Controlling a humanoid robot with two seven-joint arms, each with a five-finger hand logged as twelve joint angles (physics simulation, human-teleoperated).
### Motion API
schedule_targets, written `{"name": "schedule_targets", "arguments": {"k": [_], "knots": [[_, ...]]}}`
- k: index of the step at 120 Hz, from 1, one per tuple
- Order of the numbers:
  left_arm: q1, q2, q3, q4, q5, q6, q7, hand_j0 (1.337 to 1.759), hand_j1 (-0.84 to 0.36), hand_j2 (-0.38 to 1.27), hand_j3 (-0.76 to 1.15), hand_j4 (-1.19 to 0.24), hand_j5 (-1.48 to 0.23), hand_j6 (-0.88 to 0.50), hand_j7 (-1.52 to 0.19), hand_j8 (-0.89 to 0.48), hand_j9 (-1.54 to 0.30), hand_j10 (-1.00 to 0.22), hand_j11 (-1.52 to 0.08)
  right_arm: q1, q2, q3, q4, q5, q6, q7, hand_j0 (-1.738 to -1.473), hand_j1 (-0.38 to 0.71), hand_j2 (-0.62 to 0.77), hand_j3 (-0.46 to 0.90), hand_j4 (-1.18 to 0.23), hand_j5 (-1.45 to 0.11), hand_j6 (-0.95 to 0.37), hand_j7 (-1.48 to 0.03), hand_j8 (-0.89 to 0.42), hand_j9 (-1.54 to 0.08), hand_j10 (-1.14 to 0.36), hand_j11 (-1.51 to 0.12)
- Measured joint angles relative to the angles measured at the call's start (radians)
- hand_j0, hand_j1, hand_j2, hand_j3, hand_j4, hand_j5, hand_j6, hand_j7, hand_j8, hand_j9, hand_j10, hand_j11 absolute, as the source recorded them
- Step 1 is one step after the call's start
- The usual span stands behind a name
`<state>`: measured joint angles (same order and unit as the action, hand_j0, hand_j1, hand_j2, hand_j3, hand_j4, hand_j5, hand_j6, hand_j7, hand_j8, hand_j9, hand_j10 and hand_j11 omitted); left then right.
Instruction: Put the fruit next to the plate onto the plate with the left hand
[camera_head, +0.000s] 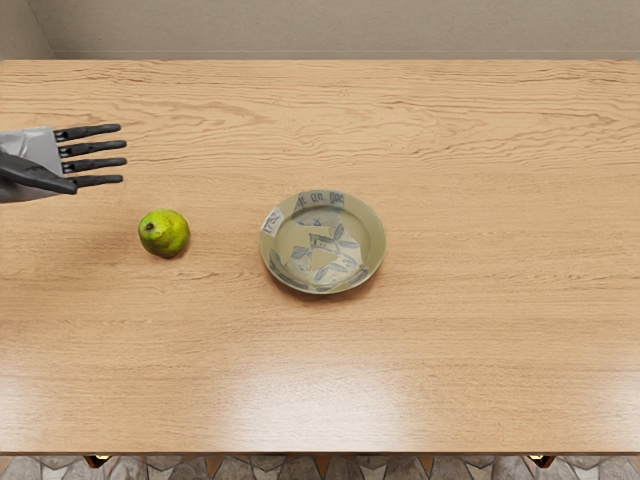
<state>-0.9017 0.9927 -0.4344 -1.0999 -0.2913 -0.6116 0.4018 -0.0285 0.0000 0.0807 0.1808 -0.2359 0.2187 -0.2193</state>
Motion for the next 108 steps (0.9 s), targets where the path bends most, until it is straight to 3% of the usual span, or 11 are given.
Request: {"name": "schedule_targets", "arguments": {"k": [30,42,56,71,84,108], "knots": [[-0.013,0.0,0.001,0.0,0.011,0.0,0.008,1.658,0.34,0.0,0.0,0.0,-0.01,0.0,-0.01,0.0,-0.01,0.0,-0.01,-0.001,0.0,0.002,-0.001,0.0,-0.001,0.0,-1.658,-0.32,0.0,0.0,-0.02,-0.03,-0.02,-0.03,-0.02,-0.03,-0.02,-0.03],[-0.026,-0.008,0.004,-0.001,0.044,0.0,0.075,1.658,0.34,0.0,0.0,0.0,-0.01,0.0,-0.01,0.0,-0.01,-0.01,-0.01,-0.001,0.0,0.0,-0.001,0.0,-0.001,0.0,-1.658,-0.32,0.0,0.0,-0.02,-0.03,-0.02,-0.03,-0.02,-0.03,-0.02,-0.03],[-0.109,-0.008,0.004,-0.004,0.133,0.0,0.164,1.658,0.33,0.0,0.0,-0.01,-0.02,-0.01,-0.02,-0.01,-0.02,-0.01,-0.02,-0.001,0.0,-0.001,-0.001,0.0,-0.001,0.0,-1.658,-0.32,0.0,0.0,-0.02,-0.03,-0.02,-0.03,-0.02,-0.03,-0.02,-0.03],[-0.258,-0.044,0.003,-0.011,0.25,0.0,0.195,1.658,0.32,0.0,0.0,-0.02,-0.03,-0.02,-0.03,-0.02,-0.03,-0.02,-0.03,-0.001,0.0,-0.001,-0.001,0.0,-0.001,0.0,-1.658,-0.32,0.0,0.0,-0.02,-0.03,-0.02,-0.03,-0.02,-0.03,-0.02,-0.03],[-0.302,-0.138,0.002,-0.019,0.34,0.0,0.204,1.658,0.32,0.0,0.0,-0.02,-0.03,-0.02,-0.03,-0.02,-0.03,-0.02,-0.03,-0.001,0.0,-0.001,-0.001,0.0,-0.001,0.0,-1.658,-0.32,0.0,0.0,-0.02,-0.03,-0.02,-0.03,-0.02,-0.03,-0.02,-0.03],[-0.33,-0.122,-0.001,-0.231,0.616,0.0,0.208,1.658,0.31,0.01,0.0,-0.03,-0.04,-0.03,-0.04,-0.03,-0.04,-0.03,-0.04,-0.001,0.0,-0.001,-0.001,0.0,-0.001,0.0,-1.658,-0.32,0.0,0.0,-0.02,-0.03,-0.02,-0.03,-0.02,-0.03,-0.02,-0.03]]}}
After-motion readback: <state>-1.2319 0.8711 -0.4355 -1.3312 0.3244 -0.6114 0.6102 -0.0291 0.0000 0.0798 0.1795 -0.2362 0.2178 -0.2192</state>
